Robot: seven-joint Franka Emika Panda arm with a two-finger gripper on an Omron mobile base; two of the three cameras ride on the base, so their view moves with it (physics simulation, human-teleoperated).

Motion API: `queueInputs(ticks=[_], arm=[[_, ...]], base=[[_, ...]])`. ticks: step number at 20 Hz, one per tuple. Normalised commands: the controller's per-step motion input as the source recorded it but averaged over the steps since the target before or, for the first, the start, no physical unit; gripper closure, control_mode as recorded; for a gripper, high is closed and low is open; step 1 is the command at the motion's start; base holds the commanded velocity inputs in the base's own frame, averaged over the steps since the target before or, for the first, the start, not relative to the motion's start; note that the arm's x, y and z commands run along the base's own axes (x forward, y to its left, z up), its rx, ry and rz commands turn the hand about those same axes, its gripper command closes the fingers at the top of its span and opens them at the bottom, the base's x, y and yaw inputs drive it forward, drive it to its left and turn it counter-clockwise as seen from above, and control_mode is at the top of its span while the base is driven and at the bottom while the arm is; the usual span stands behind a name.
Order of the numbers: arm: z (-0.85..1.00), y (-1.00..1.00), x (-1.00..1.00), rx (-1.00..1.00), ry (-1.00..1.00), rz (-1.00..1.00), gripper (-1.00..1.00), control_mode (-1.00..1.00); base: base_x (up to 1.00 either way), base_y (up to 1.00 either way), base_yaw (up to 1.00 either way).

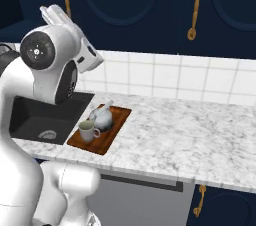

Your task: Pick the kettle from the counter and place it on the tray. Then pick the mug from the cabinet and place it on the tray. Then close the cabinet doors.

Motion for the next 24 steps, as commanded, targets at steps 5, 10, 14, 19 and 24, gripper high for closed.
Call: queueInputs(ticks=[5, 10, 14, 19, 24], arm=[[-0.8, 1.0, -0.25, -0.46, 0.01, 0.0, 1.0, -1.0], [-0.78, 1.0, -0.27, -0.69, 0.03, 0.13, 1.0, -1.0], [-0.47, 1.0, -0.28, -0.62, 0.0, 0.16, 1.0, -1.0], [-0.62, 1.0, -0.28, -0.67, 0.0, 0.17, 1.0, -1.0], [-0.37, 0.86, -0.13, -0.52, -0.01, 0.12, 1.0, -1.0]], base=[[0.0, 0.0, 0.0], [0.0, 0.0, 0.0], [0.0, 0.0, 0.0], [0.0, 0.0, 0.0], [0.0, 0.0, 0.0]])
